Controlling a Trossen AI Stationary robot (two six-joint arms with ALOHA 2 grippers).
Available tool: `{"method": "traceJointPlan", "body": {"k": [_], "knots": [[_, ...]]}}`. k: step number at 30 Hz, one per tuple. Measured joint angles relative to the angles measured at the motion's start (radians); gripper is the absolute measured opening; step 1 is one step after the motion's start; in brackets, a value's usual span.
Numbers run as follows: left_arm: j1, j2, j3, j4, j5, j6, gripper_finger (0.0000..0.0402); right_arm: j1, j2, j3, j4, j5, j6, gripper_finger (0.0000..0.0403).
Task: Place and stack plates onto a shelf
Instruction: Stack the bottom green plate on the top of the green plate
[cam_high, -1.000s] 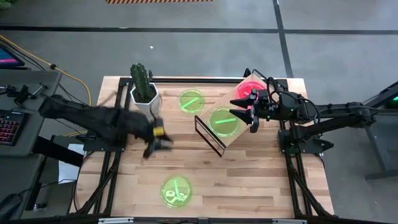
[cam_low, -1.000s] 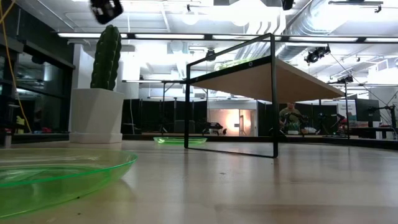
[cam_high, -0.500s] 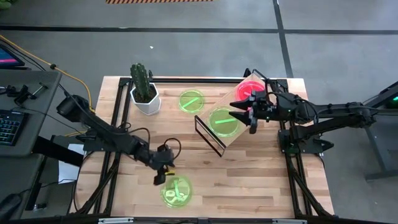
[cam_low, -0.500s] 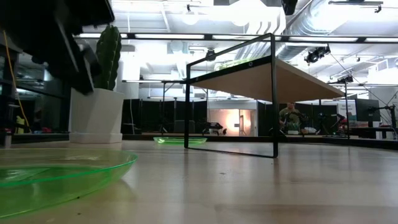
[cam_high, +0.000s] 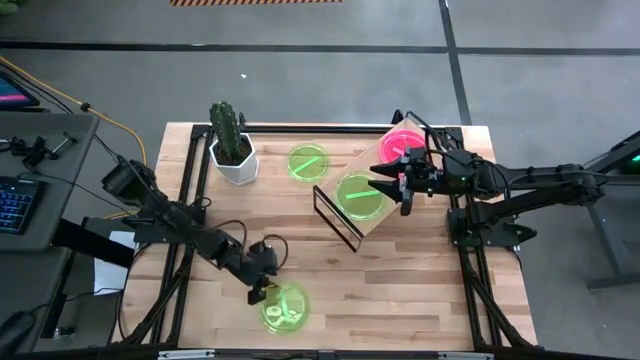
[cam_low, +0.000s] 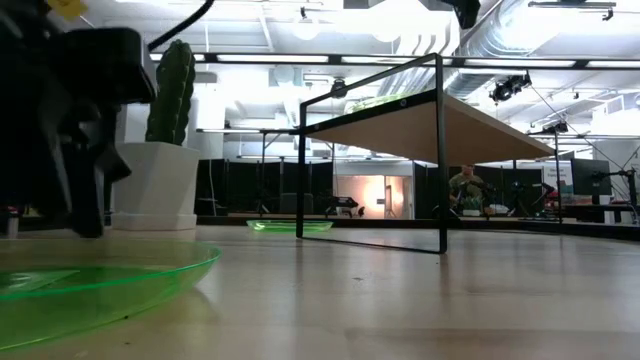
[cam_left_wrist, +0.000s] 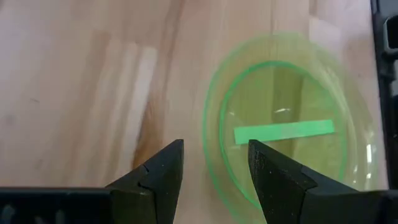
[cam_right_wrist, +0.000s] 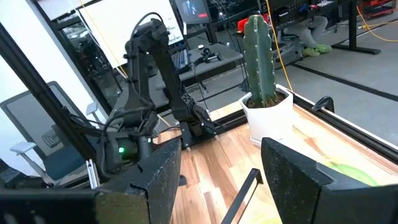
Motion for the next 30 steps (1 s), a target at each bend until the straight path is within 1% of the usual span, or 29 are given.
{"method": "traceJointPlan", "body": {"k": [5, 7, 9, 11, 12, 14, 17, 18, 19, 20, 24, 27, 30], "knots": [[-0.010, 0.088, 0.002, 0.068, -0.007, -0.019, 0.0170, 0.000, 0.000, 0.000, -0.015, 0.003, -0.001, 0.0204], [-0.009, 0.103, 0.004, 0.095, -0.003, -0.035, 0.0170, 0.000, 0.000, 0.000, -0.019, 0.004, -0.001, 0.0204], [-0.008, 0.119, 0.004, 0.126, 0.024, -0.036, 0.0169, 0.000, 0.000, 0.000, -0.023, 0.006, -0.001, 0.0204], [-0.007, 0.118, 0.004, 0.134, 0.035, -0.044, 0.0160, 0.000, 0.000, 0.000, -0.023, 0.007, -0.002, 0.0204], [-0.007, 0.118, 0.004, 0.134, 0.039, -0.058, 0.0151, 0.000, 0.000, 0.000, -0.024, 0.011, -0.006, 0.0204], [-0.005, 0.119, 0.004, 0.134, 0.046, -0.075, 0.0118, 0.000, 0.000, 0.000, -0.025, 0.027, -0.018, 0.0204], [0.010, 0.121, 0.003, 0.132, 0.077, -0.093, 0.0040, 0.000, 0.000, 0.000, -0.025, 0.053, -0.026, 0.0204], [0.015, 0.121, 0.002, 0.132, 0.093, -0.100, 0.0021, 0.000, 0.000, 0.000, -0.025, 0.055, -0.027, 0.0204], [0.024, 0.121, 0.002, 0.133, 0.122, -0.111, 0.0012, -0.001, 0.000, 0.000, -0.026, 0.056, -0.027, 0.0204], [0.034, 0.114, 0.002, 0.127, 0.147, -0.113, 0.0011, -0.004, 0.000, 0.000, -0.025, 0.056, -0.027, 0.0204], [0.087, 0.037, 0.000, 0.084, 0.212, -0.057, 0.0002, -0.015, 0.000, 0.000, -0.025, 0.055, -0.023, 0.0204], [0.144, -0.078, 0.000, -0.023, 0.229, 0.013, 0.0001, -0.023, 0.000, 0.000, -0.023, 0.055, -0.024, 0.0204], [0.216, -0.236, 0.000, -0.149, 0.233, 0.071, 0.0001, -0.032, 0.000, 0.000, -0.021, 0.053, -0.024, 0.0204]]}}
